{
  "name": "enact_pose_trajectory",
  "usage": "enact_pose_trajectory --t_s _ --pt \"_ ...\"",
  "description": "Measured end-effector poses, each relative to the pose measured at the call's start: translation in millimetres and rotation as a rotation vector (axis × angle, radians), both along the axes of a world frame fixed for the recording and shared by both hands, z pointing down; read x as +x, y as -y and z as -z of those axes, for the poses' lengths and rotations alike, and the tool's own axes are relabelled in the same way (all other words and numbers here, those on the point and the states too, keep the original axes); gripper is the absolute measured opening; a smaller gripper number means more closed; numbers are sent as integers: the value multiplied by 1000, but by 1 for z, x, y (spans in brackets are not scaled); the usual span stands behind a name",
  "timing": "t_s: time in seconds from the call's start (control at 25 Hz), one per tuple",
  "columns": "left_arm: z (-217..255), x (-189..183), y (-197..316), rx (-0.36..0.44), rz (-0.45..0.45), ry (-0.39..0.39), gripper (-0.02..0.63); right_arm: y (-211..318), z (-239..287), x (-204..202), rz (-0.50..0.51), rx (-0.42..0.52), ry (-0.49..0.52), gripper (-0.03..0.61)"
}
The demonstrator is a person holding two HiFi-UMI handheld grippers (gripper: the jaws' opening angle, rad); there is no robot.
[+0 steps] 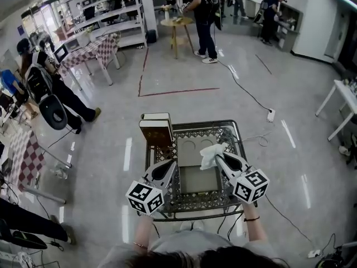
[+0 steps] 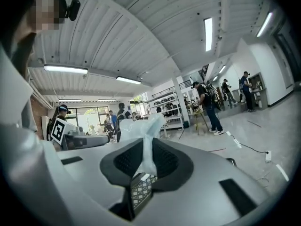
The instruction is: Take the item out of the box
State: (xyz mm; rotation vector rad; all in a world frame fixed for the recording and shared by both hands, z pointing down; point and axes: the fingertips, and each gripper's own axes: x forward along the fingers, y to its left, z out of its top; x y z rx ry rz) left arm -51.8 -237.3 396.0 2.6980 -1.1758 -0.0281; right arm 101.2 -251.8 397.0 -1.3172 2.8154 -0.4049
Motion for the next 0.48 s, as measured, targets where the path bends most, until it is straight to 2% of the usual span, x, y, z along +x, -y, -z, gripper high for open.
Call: enact_pose_trajectory --t_s 0.24,0.48 --pt "28 -4 5 72 14 36 17 2 36 18 -62 100 -25 72" --pt "42 -10 7 114 38 32 17 0 55 32 -99 162 -31 72"
